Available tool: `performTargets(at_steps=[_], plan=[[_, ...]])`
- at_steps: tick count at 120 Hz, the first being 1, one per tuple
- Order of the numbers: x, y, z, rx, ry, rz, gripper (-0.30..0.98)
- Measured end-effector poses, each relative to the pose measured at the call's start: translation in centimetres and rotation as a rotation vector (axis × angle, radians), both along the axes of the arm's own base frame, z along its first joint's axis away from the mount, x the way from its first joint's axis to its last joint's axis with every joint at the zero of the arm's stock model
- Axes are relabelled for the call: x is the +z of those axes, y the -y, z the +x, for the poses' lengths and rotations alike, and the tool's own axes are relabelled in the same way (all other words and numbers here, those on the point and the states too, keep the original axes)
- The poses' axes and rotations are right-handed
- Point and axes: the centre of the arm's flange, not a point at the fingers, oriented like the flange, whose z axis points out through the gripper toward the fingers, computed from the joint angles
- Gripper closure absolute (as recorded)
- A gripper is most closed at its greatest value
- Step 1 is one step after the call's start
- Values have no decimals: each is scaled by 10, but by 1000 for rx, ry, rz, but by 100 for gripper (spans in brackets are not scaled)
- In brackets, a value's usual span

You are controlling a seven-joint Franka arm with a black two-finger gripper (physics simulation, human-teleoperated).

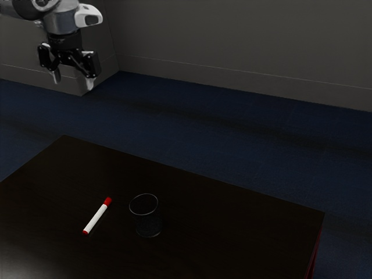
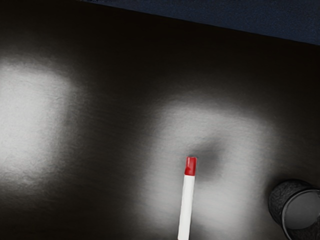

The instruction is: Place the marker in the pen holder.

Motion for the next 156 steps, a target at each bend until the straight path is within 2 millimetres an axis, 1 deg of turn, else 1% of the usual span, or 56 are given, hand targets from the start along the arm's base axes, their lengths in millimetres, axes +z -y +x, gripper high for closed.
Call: performTargets(at_steps=[12, 20, 22, 24, 40, 46, 51, 56, 68, 72, 77, 83, 89, 96, 103, 124, 142, 148, 156], plan=[[0, 6, 1, 7, 11, 2, 0], [-6, 3, 3, 24, 13, 3, 0], [-13, 1, 5, 30, 3, 2, 0], [-22, -2, 6, 37, -13, 1, 0], [-130, -29, 5, 103, -187, -18, 0], [-177, -35, -2, 123, -246, -40, 0], [-209, -39, -10, 139, -275, -55, 0], [-234, -44, -16, 153, -288, -67, 0], [-288, -54, -22, 181, -304, -97, 0], [-303, -52, -24, 177, -302, -104, 0], [-320, -41, -27, 155, -297, -110, 0], [-333, -22, -25, 112, -280, -110, 0], [-342, -4, -20, 67, -258, -110, 0], [-351, 5, -17, 34, -232, -112, 0], [-359, 2, -15, 22, -210, -116, 0], [-370, -20, -15, 13, -161, -125, 0], [-387, -37, -15, -1, -160, -137, 0], [-394, -40, -15, -6, -165, -143, 0], [-397, -41, -15, -17, -163, -150, 0]])
